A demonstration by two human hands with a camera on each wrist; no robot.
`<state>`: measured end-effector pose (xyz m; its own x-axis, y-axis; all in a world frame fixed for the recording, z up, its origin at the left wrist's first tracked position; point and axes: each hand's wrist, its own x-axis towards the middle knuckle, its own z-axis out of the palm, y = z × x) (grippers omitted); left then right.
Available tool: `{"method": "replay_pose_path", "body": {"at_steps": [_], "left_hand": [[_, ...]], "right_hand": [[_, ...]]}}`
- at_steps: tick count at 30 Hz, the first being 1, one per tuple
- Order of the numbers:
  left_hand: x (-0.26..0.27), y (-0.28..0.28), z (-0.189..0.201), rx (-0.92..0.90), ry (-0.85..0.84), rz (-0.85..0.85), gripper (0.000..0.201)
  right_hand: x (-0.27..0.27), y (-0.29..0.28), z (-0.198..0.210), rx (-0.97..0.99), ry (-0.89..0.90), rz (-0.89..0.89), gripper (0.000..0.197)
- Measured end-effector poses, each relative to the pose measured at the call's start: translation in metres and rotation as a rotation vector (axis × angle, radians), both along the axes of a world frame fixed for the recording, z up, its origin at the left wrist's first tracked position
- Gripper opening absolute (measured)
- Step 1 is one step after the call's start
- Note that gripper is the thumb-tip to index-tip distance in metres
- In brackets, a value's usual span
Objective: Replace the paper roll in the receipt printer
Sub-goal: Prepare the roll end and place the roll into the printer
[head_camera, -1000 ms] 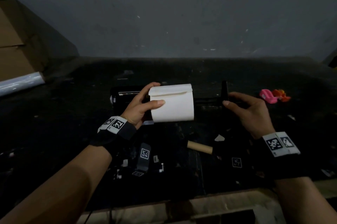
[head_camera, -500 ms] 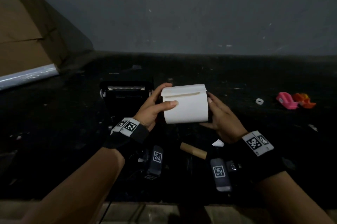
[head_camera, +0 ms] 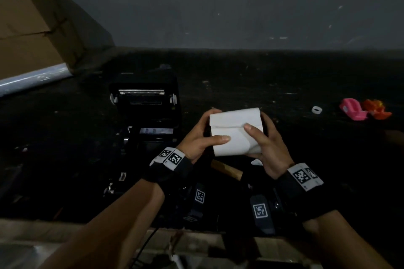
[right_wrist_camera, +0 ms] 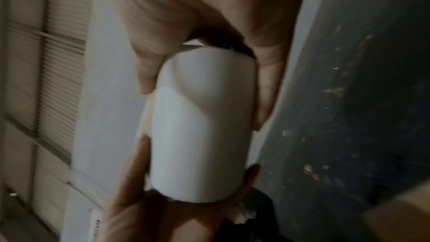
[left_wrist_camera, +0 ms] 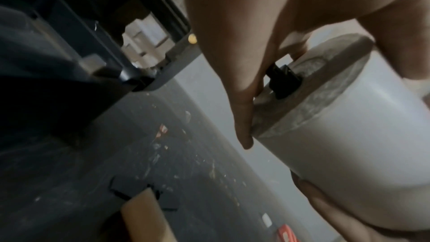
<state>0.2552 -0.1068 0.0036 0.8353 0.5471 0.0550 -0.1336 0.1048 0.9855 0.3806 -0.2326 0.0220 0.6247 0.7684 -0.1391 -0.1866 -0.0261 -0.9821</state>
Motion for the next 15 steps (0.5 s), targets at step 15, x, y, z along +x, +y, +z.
{"method": "replay_pose_path", "body": {"at_steps": [15], "left_hand": [[0.031, 0.034, -0.056, -0.041, 0.385, 0.168, 0.042]], "right_hand": [[0.051, -0.015, -0.028, 0.121, 0.157, -0.146, 0.065]]}}
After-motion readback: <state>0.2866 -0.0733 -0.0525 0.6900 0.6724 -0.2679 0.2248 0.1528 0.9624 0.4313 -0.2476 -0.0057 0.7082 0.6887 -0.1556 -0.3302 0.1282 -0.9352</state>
